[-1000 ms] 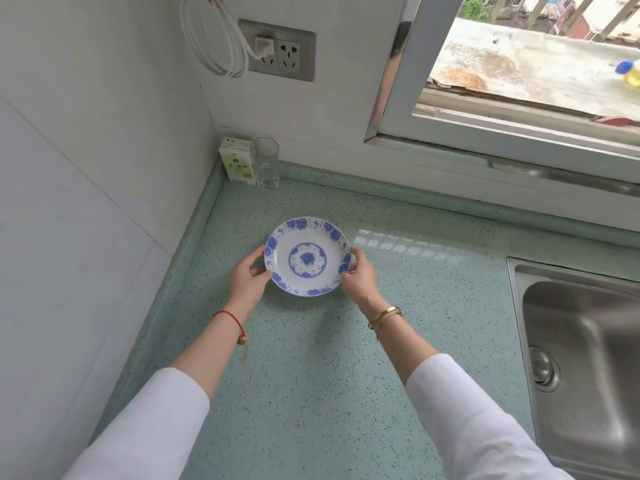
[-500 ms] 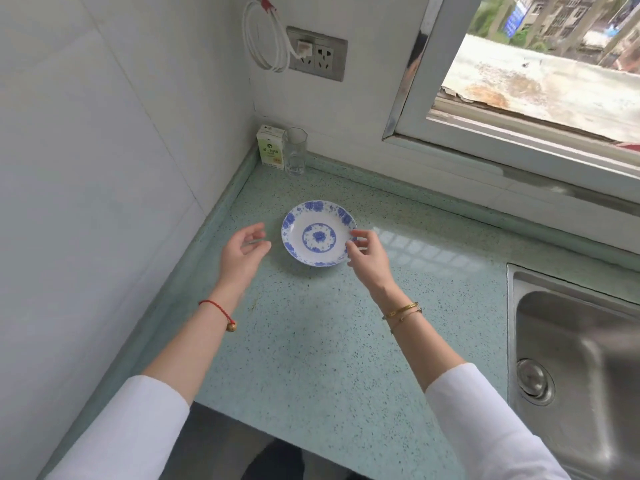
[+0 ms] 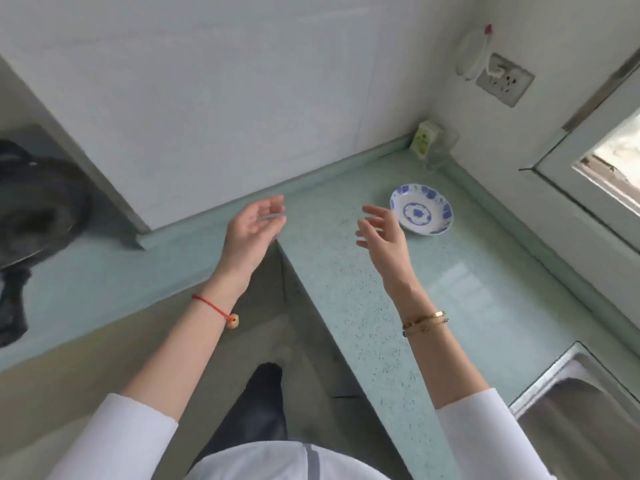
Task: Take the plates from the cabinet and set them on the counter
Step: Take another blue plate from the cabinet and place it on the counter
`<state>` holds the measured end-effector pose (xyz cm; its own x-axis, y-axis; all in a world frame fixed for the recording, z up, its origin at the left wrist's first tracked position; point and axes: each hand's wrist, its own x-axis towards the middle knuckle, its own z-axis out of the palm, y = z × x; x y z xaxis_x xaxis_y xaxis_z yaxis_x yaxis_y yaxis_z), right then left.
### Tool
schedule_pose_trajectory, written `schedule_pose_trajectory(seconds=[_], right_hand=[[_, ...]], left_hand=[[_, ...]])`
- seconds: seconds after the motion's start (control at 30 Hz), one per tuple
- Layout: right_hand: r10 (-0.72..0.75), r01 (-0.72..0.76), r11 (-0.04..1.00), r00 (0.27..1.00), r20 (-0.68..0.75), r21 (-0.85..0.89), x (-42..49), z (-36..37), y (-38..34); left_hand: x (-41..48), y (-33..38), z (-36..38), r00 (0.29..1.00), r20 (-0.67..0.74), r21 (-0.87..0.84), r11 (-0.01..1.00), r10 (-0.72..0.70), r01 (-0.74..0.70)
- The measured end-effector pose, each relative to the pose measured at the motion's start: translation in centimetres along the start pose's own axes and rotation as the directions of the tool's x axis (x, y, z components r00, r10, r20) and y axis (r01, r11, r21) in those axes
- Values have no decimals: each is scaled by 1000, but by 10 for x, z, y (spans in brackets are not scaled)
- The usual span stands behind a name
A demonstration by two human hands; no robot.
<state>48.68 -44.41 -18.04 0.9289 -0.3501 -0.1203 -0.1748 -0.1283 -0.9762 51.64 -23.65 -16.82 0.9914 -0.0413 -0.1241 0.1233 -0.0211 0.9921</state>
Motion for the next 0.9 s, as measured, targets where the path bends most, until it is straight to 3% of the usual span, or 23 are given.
schedule_pose_trajectory(seconds=[0.2, 0.37, 0.6, 0.67, 0.9], right_hand=[[-53, 54, 999, 949, 311, 4, -83, 67, -9], [-76, 94, 996, 802, 592, 1, -158, 136, -10], [-101, 180, 984, 534, 840, 4, -282, 234, -22], [-100, 205, 979, 425, 900, 11, -335, 270, -24], [-70, 212, 976, 145, 987, 38, -515, 376, -14]], left_hand=[[-133, -11, -91, 946, -323, -40, 999, 10, -24], [-247, -24, -154, 812, -584, -75, 997, -21, -28], [-390, -50, -230, 519, -852, -144, 984, -71, -102], [-442, -56, -259, 402, -911, -157, 979, -92, -133], [-603, -67, -352, 89, -987, -148, 978, -135, -149]])
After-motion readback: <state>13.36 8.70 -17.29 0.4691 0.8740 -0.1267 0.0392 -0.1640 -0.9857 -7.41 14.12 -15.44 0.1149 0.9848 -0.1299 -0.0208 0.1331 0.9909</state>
